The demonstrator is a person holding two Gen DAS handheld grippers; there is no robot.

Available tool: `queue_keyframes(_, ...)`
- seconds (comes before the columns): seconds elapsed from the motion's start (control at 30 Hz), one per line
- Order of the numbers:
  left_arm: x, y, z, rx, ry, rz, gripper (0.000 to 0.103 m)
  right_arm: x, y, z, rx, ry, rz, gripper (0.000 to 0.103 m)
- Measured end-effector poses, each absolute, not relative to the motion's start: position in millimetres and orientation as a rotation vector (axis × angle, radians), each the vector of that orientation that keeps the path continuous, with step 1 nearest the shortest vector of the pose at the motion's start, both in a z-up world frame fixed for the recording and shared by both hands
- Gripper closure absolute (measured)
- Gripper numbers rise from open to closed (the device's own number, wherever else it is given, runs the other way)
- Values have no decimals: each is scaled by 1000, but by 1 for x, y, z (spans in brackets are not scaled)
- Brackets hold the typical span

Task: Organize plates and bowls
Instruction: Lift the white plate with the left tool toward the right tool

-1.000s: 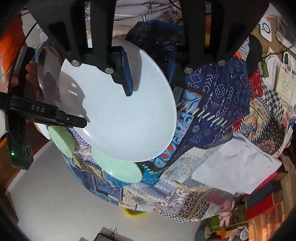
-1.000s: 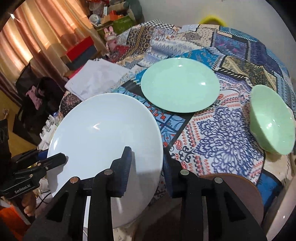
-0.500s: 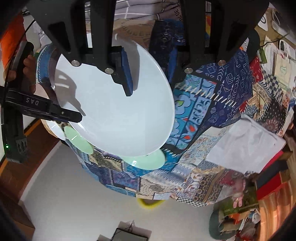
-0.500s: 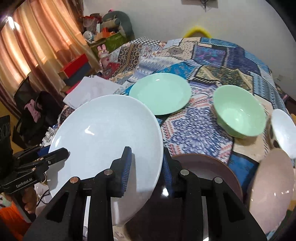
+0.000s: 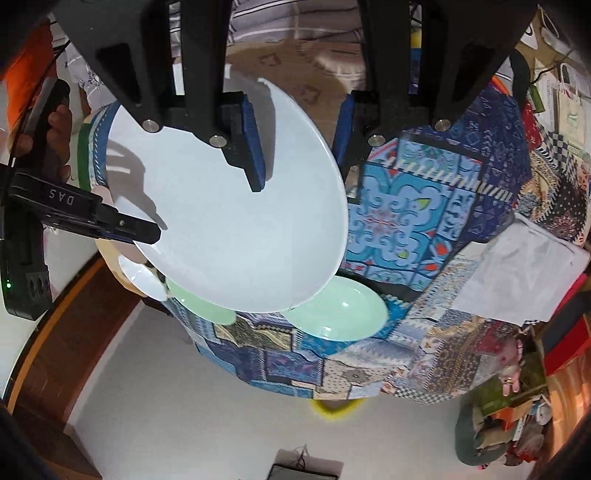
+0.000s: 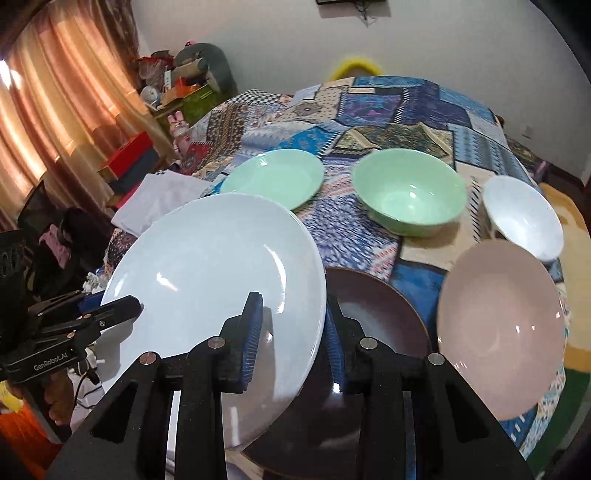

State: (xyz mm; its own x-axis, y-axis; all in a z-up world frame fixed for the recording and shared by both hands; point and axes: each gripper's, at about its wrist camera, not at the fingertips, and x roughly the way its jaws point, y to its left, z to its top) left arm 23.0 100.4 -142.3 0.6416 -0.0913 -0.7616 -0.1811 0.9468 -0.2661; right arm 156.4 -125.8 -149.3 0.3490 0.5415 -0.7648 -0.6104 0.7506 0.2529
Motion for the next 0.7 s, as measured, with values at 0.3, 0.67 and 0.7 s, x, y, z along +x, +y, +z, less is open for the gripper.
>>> queue_keyframes(0.3,41,73,-154,-303,926,17,69,157,-154,-167,-27,996,713,73)
queue_keyframes(0.67,58,54,-176,-277,1001,-7,69,159,-175,-189,23,1039,684,73)
queue_keyframes(0.7,59,53,-177,-276,1006,-8,69,159,-177,-190,25,1041,681,73)
